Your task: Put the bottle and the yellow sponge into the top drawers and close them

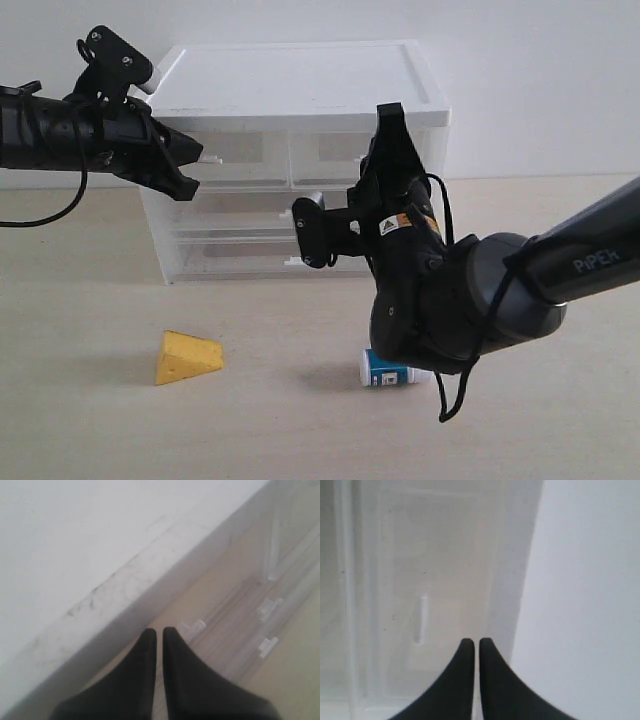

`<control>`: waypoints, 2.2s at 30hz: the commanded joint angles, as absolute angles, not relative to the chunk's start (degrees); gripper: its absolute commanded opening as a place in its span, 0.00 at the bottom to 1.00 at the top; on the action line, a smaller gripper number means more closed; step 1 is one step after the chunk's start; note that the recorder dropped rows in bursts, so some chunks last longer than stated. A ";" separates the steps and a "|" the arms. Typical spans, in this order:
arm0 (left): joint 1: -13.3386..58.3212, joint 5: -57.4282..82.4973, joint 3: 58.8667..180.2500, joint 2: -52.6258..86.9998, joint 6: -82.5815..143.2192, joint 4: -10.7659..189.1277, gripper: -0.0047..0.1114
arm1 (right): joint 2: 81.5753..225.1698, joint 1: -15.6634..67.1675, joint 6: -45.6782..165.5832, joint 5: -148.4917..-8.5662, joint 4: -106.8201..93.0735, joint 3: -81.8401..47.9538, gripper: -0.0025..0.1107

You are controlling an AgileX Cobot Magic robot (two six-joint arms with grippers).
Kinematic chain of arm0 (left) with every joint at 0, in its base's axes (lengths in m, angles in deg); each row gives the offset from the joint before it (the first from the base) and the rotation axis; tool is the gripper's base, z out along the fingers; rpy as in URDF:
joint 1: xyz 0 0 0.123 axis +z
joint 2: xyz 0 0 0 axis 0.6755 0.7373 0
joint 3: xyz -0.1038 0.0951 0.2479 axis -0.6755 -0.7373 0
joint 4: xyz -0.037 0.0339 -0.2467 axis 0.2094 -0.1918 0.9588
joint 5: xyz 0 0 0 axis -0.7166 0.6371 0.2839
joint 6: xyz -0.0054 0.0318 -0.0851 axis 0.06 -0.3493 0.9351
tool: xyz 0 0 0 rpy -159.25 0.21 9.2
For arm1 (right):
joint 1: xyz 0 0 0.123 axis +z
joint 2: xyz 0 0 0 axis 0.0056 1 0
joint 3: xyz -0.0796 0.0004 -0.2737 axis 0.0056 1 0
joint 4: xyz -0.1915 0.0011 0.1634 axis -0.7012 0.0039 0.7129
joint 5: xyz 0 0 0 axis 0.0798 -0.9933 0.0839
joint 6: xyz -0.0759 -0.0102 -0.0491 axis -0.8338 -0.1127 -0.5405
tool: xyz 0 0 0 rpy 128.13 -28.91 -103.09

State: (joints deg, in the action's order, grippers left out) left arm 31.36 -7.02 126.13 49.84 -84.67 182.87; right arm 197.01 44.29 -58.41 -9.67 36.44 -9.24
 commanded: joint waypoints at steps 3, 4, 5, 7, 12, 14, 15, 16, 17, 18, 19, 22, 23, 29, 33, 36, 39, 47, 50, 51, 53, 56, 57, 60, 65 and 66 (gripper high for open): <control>32.00 -3.53 127.58 49.97 -84.81 185.34 0.07 | 194.71 45.00 -58.53 -8.57 40.66 -8.74 0.02; 32.00 -3.53 127.58 49.97 -84.81 185.34 0.07 | 194.44 45.29 -57.21 -8.57 42.18 -8.51 0.02; 32.00 -3.53 127.58 49.97 -84.81 185.34 0.07 | 194.14 45.49 -54.90 -8.57 43.86 -8.08 0.02; 32.00 -3.53 127.58 49.97 -84.81 185.34 0.07 | 193.29 45.49 -47.64 -8.57 45.95 -7.04 0.02; 32.00 -3.97 127.58 49.97 -84.81 185.34 0.07 | 189.77 46.17 -17.31 -8.77 53.30 -3.97 0.02; 32.00 -3.97 127.58 49.97 -84.81 185.34 0.07 | 189.43 46.17 -7.32 -14.72 53.17 -3.42 0.02; 32.00 -3.97 127.58 49.97 -84.81 185.34 0.07 | 189.43 46.17 -3.76 -17.06 52.88 -3.42 0.02; 32.00 -4.10 127.58 49.97 -84.81 185.34 0.07 | 189.57 46.17 -0.23 -20.34 51.93 -3.42 0.02; 32.00 -4.39 127.58 49.97 -84.81 185.34 0.07 | 189.57 46.17 2.50 -23.68 50.57 -3.42 0.02; 32.00 -4.39 127.58 49.97 -84.81 185.34 0.07 | 189.57 46.17 4.22 -25.44 49.44 -3.42 0.02; 32.00 -4.40 127.58 49.97 -84.81 185.46 0.07 | 189.57 46.17 6.15 -26.67 48.71 -3.42 0.02; 32.00 -5.07 127.58 49.97 -84.81 185.46 0.07 | 189.57 46.17 9.81 -27.04 47.40 -3.42 0.05; 32.00 -5.19 127.58 49.97 -84.81 185.55 0.07 | 189.57 46.17 10.51 -26.93 47.40 -3.42 0.10; 32.00 -5.42 127.58 49.97 -84.81 185.72 0.07 | 189.57 45.65 21.64 -24.99 49.12 -3.42 0.46; 32.00 -5.39 127.47 49.97 -84.32 185.72 0.07 | 189.57 44.63 24.56 -25.26 49.92 -3.42 0.46; 32.00 -5.39 127.47 49.97 -84.32 185.72 0.07 | 189.57 43.85 28.91 -25.26 49.78 -3.42 0.46; 32.00 -5.39 127.47 49.97 -84.32 185.72 0.07 | 189.57 42.98 47.18 -27.86 49.53 -3.42 0.46; 32.00 -5.89 127.47 49.97 -83.42 185.72 0.07 | 189.57 41.22 109.52 -30.29 31.77 -3.38 0.46; 32.00 -6.13 127.47 49.97 -83.42 185.72 0.07 | 189.65 39.24 122.86 -29.95 26.09 -2.01 0.46; 32.00 -6.43 127.47 49.97 -83.42 185.72 0.07 | 189.80 38.48 127.27 -29.95 24.81 -1.45 0.46; 32.00 -6.62 127.47 49.97 -83.42 185.72 0.07 | 190.53 37.01 135.14 -28.63 21.83 -0.58 0.46; 32.00 -7.04 127.47 49.97 -83.29 185.72 0.07 | 192.56 34.91 148.24 -23.38 14.12 -0.22 0.46; 32.00 -7.04 127.47 49.97 -83.29 185.72 0.07 | 193.51 34.65 150.89 -21.00 12.23 -0.22 0.46; 32.00 -7.04 127.47 49.97 -83.06 185.72 0.07 | 195.55 34.60 151.86 -14.93 11.40 -0.22 0.46; 32.00 -7.04 127.47 49.97 -83.06 185.72 0.07 | 200.44 34.51 148.53 -11.51 7.50 -4.01 0.46; 32.00 -7.04 127.47 49.97 -83.06 185.72 0.07 | 200.97 34.51 148.11 -10.76 7.50 -4.43 0.46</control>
